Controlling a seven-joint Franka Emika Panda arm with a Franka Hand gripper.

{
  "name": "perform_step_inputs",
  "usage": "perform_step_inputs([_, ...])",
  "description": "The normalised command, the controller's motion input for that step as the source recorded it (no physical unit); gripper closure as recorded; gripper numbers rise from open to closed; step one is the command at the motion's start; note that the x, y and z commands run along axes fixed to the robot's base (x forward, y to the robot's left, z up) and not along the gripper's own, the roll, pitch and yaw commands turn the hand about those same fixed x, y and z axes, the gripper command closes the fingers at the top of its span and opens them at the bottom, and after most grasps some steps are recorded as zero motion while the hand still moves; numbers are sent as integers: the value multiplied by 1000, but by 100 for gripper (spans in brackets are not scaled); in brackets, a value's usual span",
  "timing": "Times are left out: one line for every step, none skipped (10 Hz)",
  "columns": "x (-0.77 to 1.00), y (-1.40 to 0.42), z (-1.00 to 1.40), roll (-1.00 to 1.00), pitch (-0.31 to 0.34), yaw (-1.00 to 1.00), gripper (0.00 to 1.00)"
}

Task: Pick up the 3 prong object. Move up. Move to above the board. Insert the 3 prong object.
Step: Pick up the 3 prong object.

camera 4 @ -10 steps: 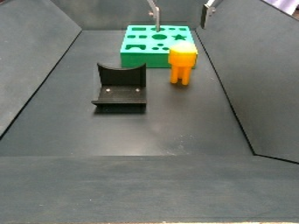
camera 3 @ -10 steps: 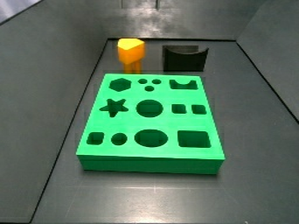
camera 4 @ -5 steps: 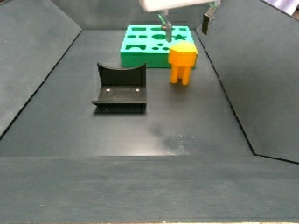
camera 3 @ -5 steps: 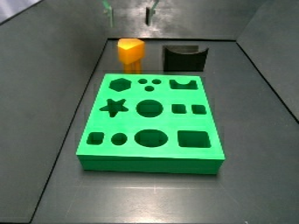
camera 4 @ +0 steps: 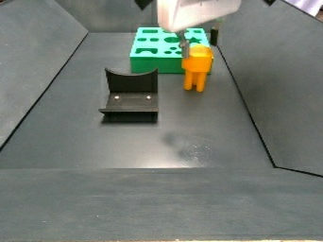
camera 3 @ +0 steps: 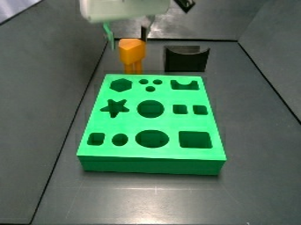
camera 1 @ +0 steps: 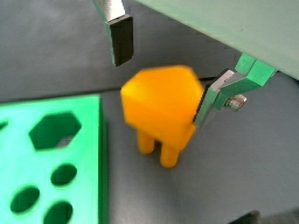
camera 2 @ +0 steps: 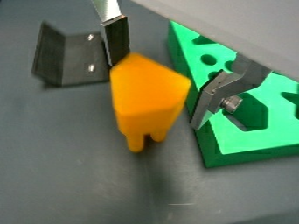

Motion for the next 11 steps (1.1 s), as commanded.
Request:
perform_step_inputs([9,-194,-463,0,19,926,0])
perform_step_inputs([86,-260,-369,63,0,760,0])
perform_step_inputs([137,-231,-223,139,0,417,0])
perform_step_inputs([197,-120,-46,81,11,0,0])
perform_step_inputs([331,0,0,0,0,-726,0])
perform_step_inputs([51,0,-34,0,0,-1000,0])
perform_step_inputs([0,0,-69,0,0,-1000,0])
perform_step_inputs([0,0,-6,0,0,-600,0])
perform_step_inputs([0,186,-69,7,56,-209,0])
perform_step_inputs([-51,303,-94,4,57,0,0])
perform_step_inputs([0,283,-109,0,47,134,0])
